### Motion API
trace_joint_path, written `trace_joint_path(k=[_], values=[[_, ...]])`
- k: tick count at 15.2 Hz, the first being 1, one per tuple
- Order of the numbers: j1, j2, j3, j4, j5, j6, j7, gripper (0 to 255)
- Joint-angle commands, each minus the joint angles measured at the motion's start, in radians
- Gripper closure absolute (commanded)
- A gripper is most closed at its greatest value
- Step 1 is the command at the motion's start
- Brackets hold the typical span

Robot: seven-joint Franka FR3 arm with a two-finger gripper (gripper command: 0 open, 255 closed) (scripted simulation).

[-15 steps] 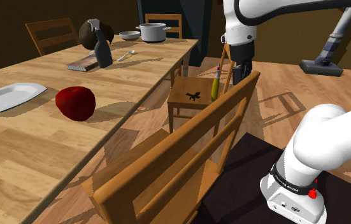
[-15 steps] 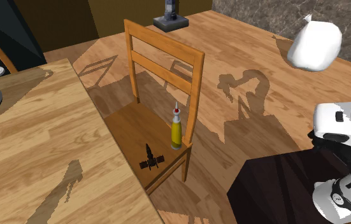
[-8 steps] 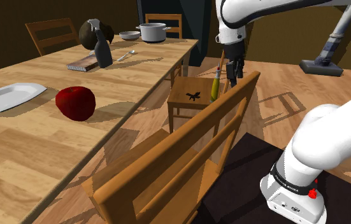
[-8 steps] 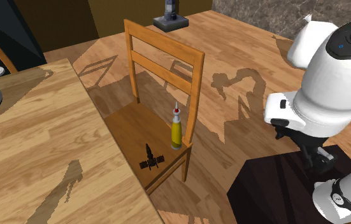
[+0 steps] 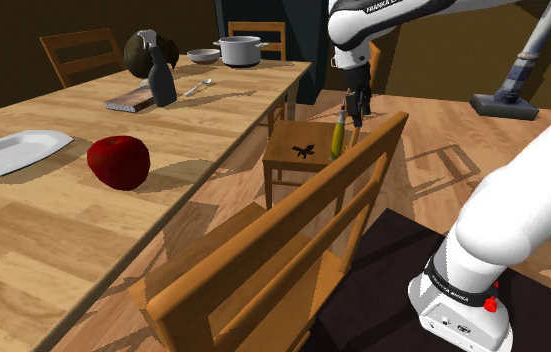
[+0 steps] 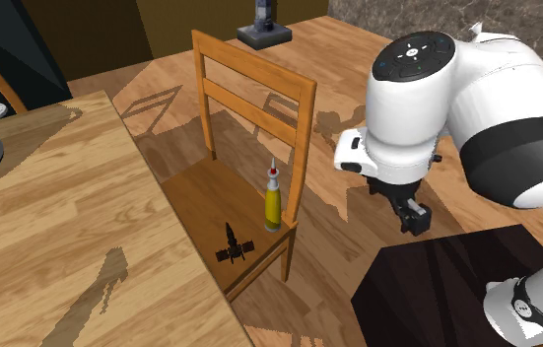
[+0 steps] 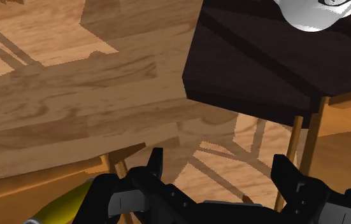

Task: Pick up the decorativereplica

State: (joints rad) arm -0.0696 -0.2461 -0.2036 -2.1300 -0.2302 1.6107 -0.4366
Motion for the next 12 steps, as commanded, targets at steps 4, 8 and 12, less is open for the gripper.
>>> trace_joint_path(k=[4,8,12], values=[[-0.027,0.187,-0.049,0.158,-0.004,0.030,-0.093,0],[-0.054,0.344,-0.076,0.312,0.010,0.034,-0.166,0],[-0.091,0.511,-0.093,0.495,0.034,0.018,-0.237,0]])
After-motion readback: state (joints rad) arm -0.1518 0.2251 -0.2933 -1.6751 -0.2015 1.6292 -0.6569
